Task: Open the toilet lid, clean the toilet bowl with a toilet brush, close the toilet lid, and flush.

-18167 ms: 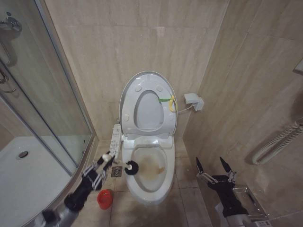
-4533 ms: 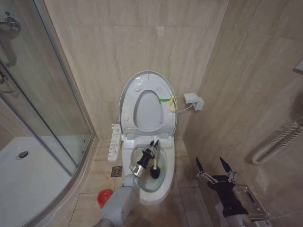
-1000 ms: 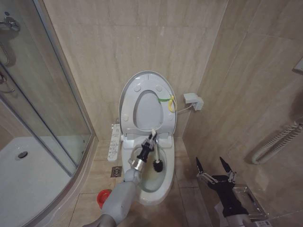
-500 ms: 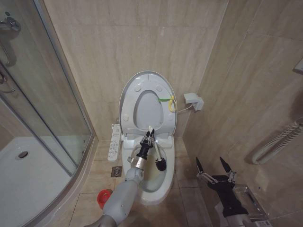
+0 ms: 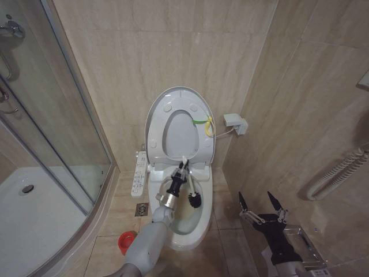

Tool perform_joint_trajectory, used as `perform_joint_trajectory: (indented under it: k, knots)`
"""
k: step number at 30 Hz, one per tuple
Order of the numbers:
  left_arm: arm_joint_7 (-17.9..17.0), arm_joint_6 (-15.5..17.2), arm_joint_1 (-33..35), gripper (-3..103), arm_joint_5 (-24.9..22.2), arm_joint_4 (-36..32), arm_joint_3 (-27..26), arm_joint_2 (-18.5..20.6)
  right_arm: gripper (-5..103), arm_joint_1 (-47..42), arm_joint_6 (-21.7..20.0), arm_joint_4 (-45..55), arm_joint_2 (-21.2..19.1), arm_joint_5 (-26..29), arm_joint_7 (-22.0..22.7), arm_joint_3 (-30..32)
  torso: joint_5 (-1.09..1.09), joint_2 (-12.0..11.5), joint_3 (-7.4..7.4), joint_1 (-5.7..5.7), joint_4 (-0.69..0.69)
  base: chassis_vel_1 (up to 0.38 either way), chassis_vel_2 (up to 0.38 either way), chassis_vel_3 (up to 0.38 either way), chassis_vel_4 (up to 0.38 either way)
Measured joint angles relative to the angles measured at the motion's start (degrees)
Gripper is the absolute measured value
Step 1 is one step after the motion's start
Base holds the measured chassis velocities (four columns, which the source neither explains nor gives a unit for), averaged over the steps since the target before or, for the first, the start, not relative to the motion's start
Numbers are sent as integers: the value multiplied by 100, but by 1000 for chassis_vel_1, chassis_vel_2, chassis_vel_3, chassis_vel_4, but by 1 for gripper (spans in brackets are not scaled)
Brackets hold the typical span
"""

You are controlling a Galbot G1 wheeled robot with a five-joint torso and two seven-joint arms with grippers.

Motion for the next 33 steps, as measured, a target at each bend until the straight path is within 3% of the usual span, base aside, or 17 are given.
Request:
perform_joint_trajectory:
  k: [2,5,6,8,10,12,13,14,15,18,21,22,24,25,27,29,33]
  knots:
    - [44,-24,-22,21,106,53,-16,-2,100,0,0,0,0,0,0,0,-1,0,0,0,-1,0,0,0,0]
    - [171,-231,-83,21,1651,467,-284,3,100,0,0,0,0,0,0,0,2,0,1,0,1,0,0,0,0]
    - [171,-231,-83,21,1651,467,-284,3,100,0,0,0,0,0,0,0,2,0,1,0,1,0,0,0,0]
    - [196,-266,-7,21,2236,496,-322,0,100,0,0,0,0,0,0,0,-3,0,0,0,-1,0,0,0,0]
    - [198,-275,34,21,2411,468,-365,1,100,0,0,0,0,0,0,0,1,0,0,0,-1,0,0,0,0]
    - [201,-276,44,21,2364,425,-355,1,100,0,0,0,0,0,0,0,0,0,0,0,-1,0,0,0,0]
    - [239,-276,51,21,2096,358,-307,1,100,0,0,0,0,0,0,0,0,0,0,0,-1,0,0,0,0]
    - [274,-255,60,21,1538,258,-218,1,100,0,0,0,0,0,0,0,0,0,0,0,-1,0,0,0,0]
    - [274,-255,60,21,1538,258,-218,1,100,0,0,0,0,0,0,0,0,0,0,0,-1,0,0,0,0]
    - [268,-60,68,21,185,-28,-78,1,100,0,0,0,0,0,0,0,1,0,0,0,-1,0,0,0,0]
    - [260,-30,44,21,108,-40,-45,0,100,0,0,0,0,0,0,0,0,0,0,0,-1,0,0,0,0]
    - [277,-80,27,21,323,28,-77,0,100,0,0,0,0,0,0,0,0,0,0,0,-3,0,0,0,0]
    - [339,-227,30,21,1279,232,-227,2,100,0,0,0,0,0,0,0,0,0,0,0,-1,0,0,0,0]
    - [339,-227,30,21,1279,232,-227,2,100,0,0,0,0,0,0,0,0,0,0,0,-1,0,0,0,0]
    - [280,-272,113,21,2353,274,-371,1,100,0,0,0,0,0,0,0,0,0,0,0,-1,0,0,0,0]
    - [156,-285,210,21,3055,221,-459,2,100,0,0,0,0,0,0,0,0,0,1,0,0,0,0,0,0]
    - [109,-295,235,21,3212,-28,-448,96,100,0,0,0,0,0,0,0,-1,0,0,0,-4,0,0,0,0]
